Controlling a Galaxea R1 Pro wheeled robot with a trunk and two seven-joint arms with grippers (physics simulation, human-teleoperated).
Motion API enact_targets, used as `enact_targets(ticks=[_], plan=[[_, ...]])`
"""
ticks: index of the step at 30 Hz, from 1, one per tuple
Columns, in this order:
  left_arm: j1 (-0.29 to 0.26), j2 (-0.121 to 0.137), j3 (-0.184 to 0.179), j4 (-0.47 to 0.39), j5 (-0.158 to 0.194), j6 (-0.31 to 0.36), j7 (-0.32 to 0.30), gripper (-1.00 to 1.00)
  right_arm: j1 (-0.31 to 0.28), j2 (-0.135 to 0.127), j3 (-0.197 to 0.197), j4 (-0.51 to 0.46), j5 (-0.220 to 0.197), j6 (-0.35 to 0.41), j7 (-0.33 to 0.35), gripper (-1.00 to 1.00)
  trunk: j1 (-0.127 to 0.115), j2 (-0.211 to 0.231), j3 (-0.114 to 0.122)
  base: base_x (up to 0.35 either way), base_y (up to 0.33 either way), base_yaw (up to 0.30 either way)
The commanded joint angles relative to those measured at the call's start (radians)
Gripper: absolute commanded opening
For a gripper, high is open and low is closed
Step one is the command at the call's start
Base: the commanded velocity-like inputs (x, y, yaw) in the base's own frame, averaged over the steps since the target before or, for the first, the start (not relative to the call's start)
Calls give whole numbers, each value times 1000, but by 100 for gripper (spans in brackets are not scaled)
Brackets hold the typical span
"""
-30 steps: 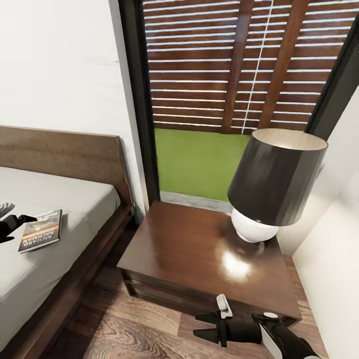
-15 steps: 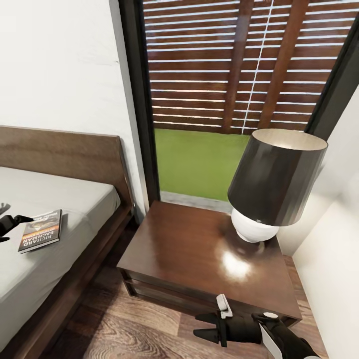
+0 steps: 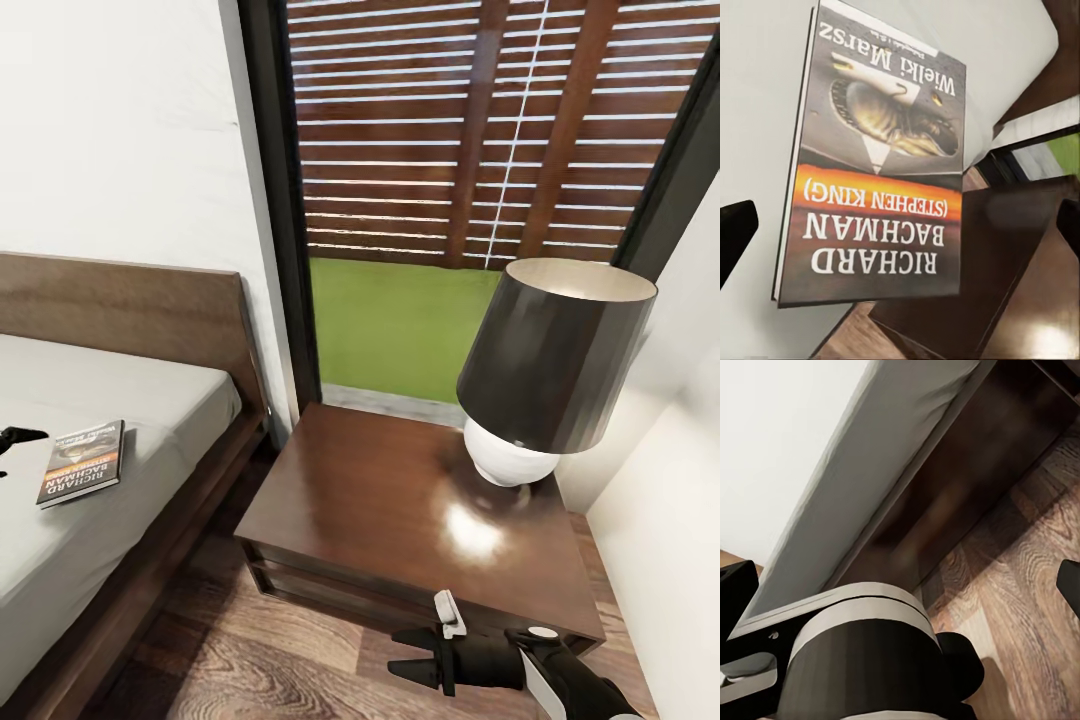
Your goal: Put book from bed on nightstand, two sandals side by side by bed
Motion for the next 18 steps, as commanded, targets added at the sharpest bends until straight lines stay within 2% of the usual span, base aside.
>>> enact_targets(ticks=[1,8,18], plan=[[-1,5,6,7,-7,11,-33,100,-1,-1,7,0,-10,11,1,100,0,0,-1,0,0,0],[0,35,4,76,-11,28,-223,100,-1,-1,6,0,-12,11,1,100,0,0,-1,0,0,0],[2,54,0,180,-19,26,-450,100,-1,-1,7,0,-12,11,1,100,0,0,-1,0,0,0]])
